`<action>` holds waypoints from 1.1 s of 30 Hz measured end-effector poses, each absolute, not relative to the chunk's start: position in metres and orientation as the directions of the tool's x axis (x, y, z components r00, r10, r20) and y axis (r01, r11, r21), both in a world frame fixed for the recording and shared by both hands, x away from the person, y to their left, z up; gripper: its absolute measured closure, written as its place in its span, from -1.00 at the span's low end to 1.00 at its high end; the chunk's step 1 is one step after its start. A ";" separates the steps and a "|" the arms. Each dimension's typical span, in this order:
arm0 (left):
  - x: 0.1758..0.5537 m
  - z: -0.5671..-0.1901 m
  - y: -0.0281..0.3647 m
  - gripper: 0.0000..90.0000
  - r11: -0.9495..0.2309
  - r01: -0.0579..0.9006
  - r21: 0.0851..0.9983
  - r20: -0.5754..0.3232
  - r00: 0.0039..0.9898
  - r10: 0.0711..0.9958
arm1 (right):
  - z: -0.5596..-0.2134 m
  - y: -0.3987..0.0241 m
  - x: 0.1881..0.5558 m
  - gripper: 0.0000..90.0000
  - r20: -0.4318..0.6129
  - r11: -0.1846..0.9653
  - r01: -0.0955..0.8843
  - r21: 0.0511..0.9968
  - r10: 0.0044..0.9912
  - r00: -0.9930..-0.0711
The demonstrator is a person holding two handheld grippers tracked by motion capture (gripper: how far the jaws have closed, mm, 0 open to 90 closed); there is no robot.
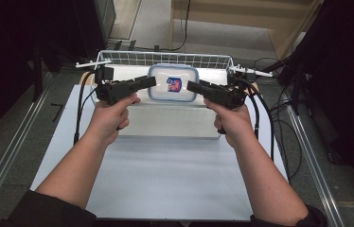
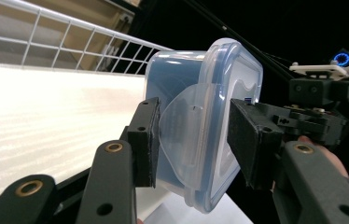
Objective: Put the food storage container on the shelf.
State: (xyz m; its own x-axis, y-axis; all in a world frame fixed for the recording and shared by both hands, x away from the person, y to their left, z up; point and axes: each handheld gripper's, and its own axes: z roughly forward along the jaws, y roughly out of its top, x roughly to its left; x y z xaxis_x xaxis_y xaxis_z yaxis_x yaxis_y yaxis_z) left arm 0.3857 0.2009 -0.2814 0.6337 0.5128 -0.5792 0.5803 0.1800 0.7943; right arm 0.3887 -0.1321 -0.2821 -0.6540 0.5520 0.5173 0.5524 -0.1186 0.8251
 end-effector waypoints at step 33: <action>0.392 -0.282 0.196 0.23 0.194 0.685 0.702 -0.664 0.531 0.527 | -0.285 -0.138 0.399 0.22 0.647 -0.148 0.688 0.711 0.520 -0.557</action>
State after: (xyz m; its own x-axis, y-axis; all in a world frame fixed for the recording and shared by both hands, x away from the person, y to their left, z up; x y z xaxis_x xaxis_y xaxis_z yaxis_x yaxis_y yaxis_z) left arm 0.3924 0.1959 -0.2820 0.5307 0.5267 -0.6640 0.6854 0.1942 0.7018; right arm 0.3990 -0.1384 -0.2847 -0.5571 0.5203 0.6473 0.6877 -0.1479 0.7108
